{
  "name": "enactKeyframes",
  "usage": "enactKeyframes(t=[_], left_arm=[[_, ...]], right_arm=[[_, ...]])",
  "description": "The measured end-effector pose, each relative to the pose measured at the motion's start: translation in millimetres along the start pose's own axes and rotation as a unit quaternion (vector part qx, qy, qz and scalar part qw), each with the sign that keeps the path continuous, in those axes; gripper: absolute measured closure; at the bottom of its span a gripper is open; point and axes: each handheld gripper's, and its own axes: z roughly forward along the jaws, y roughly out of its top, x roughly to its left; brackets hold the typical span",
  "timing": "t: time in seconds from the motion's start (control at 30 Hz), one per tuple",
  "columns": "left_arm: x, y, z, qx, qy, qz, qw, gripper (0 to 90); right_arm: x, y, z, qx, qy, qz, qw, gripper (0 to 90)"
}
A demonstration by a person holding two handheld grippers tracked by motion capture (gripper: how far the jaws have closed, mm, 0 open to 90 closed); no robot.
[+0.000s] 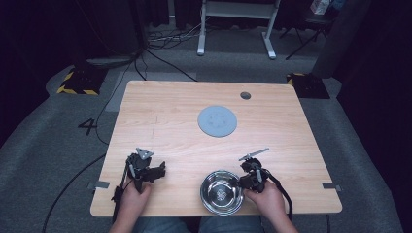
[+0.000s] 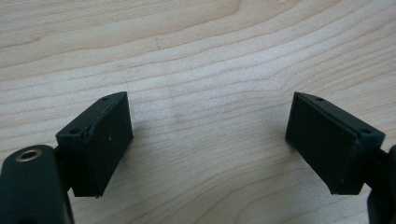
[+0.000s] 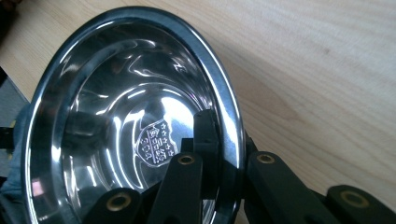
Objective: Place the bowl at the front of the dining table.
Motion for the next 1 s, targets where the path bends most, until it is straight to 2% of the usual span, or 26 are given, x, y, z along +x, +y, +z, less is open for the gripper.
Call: enactKeyframes(t=[0.03,0.17,0.37,1.0], left_arm=[[0.0,0.0,0.0,0.000,0.000,0.000,1.0000,14.8],[0.1,0.0,-0.1,0.001,0.000,0.001,1.0000,14.8],[0.0,0.0,0.0,0.000,0.000,0.000,1.0000,14.8],[0.0,0.0,0.0,0.000,0.000,0.000,1.0000,14.8]], right_arm=[[2.6,1.9,-3.4,-0.003,-0.010,-0.008,0.9999,86.7],[4.9,5.4,-9.6,-0.011,-0.009,-0.012,0.9998,86.7],[11.4,16.6,-24.3,-0.028,-0.022,-0.026,0.9990,86.3],[10.6,51.9,-59.1,-0.064,-0.051,-0.046,0.9956,85.9]])
